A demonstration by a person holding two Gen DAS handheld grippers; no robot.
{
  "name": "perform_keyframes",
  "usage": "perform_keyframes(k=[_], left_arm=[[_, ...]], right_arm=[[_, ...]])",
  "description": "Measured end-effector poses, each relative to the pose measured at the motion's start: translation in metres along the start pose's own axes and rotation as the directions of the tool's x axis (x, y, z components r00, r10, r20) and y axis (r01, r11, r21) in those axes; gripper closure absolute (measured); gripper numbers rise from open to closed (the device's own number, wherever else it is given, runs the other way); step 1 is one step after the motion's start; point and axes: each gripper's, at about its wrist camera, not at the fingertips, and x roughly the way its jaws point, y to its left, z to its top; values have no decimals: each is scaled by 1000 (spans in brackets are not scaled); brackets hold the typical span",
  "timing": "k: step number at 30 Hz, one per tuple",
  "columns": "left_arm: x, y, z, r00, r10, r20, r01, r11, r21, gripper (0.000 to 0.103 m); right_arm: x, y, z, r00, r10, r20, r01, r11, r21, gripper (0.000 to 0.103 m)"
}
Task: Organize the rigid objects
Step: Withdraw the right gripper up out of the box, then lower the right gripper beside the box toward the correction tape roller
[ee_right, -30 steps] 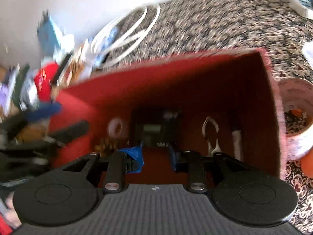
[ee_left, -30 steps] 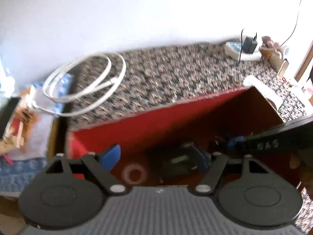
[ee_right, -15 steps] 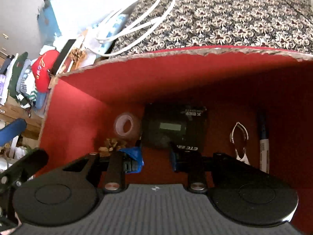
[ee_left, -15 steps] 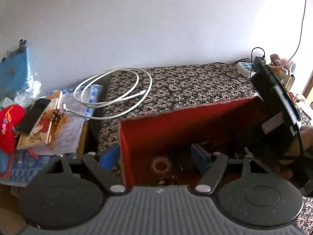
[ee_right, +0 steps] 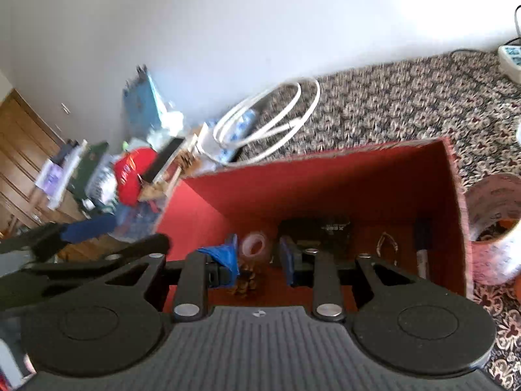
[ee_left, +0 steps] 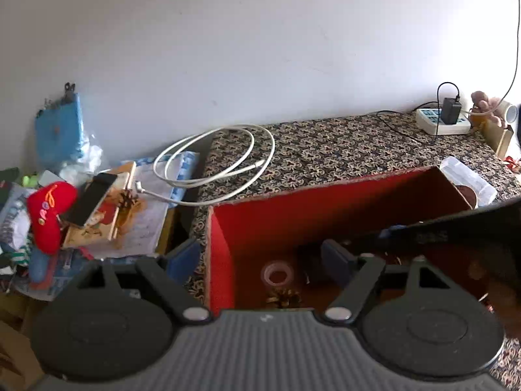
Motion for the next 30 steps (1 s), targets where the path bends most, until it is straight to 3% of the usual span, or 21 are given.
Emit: perform_keyframes(k=[8,13,20,30], left_arm=[[-15,-36,6,994,103,-25,-104,993,-51,25],[-31,-57,2,980,196,-19,-196,979,-54,25],[-51,-76,-7,962,270,-37,-272,960,-69,25],[-64,-64,-29,954,285,-88,-294,949,-115,25]], right_arm=[[-50,-17,-19,986,157,63,-160,986,49,91],[-73,-23,-34,969,235,80,-238,971,32,91],[-85,-25,-49,936,350,16,-351,936,15,91],[-79,-23,-73,914,403,-51,-396,912,107,91]])
